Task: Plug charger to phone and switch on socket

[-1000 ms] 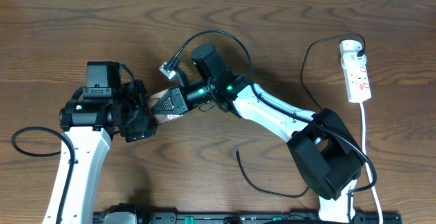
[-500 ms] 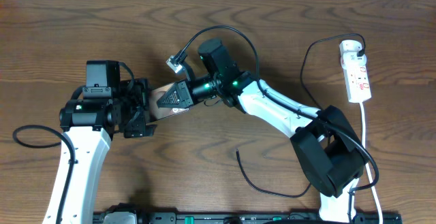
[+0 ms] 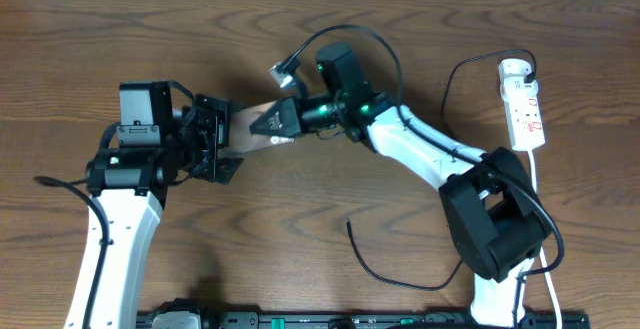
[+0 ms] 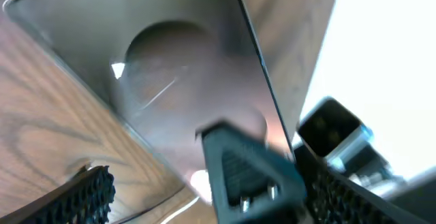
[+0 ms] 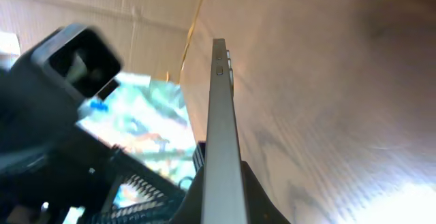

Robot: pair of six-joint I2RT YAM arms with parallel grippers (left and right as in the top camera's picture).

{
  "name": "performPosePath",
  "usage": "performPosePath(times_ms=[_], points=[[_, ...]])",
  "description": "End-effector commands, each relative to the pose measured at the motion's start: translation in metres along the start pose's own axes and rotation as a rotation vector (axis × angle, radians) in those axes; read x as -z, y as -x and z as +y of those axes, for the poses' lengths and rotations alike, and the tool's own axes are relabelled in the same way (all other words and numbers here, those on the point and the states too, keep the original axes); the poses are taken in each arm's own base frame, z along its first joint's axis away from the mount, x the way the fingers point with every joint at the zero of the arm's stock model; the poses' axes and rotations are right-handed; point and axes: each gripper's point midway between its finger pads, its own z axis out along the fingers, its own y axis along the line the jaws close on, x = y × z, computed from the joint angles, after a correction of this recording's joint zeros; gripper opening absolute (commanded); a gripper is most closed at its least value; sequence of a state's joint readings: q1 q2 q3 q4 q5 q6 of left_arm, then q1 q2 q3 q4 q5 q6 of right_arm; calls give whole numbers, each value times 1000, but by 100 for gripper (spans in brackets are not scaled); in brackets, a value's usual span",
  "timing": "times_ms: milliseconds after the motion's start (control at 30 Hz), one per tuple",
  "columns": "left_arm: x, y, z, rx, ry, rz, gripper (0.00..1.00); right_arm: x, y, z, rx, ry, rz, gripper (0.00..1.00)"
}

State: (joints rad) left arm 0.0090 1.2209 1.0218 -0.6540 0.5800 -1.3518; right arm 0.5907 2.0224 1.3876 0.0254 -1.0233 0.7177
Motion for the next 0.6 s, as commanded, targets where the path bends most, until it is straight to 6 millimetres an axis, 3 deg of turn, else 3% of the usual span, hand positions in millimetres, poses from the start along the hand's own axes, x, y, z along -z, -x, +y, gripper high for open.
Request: performPosePath(times_ms=[0, 133, 233, 433, 567], points=[[13, -19, -19, -131, -79, 62, 92, 19, 26, -12, -168, -34, -88, 1], [21, -21, -35, -219, -153, 43, 92, 39, 47, -31, -532, -64, -205, 1], [26, -19, -54, -274, -228, 10, 92, 52, 66, -32, -811, -7, -286, 1], [33, -7, -79, -343, -318, -85, 92, 54, 89, 1, -989, 165, -306, 1], [38, -1, -91, -357, -361, -129, 92, 55, 101, 32, -934, 275, -303, 1]])
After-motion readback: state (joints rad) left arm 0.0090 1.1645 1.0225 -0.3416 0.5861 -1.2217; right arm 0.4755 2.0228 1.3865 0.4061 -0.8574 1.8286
